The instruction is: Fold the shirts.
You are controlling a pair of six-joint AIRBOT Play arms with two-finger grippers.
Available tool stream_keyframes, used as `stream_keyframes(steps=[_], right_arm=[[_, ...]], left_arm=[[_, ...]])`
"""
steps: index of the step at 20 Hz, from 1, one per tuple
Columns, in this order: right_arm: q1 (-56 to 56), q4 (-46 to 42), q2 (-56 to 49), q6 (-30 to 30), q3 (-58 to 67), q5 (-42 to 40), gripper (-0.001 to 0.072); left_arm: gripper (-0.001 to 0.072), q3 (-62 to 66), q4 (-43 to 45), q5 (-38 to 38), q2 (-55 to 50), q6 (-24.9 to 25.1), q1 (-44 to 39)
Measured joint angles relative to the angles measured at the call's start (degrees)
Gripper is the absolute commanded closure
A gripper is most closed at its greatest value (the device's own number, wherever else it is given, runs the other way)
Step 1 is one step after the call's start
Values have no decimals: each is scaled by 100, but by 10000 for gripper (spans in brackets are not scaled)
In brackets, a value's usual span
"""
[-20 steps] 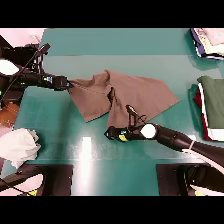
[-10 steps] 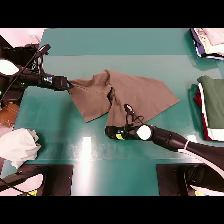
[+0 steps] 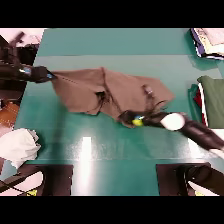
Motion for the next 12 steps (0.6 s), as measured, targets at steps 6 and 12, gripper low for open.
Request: stream_keyframes(steps=[6,12], right_arm=[[-2922,-702,1799,-22,15,1381,693],[-4894,-802,2181,-721,1126,2240,693]], left_arm=[[677,684,-162,-855,79,2,588],[676,1419,-1143,-868,87,0,669]])
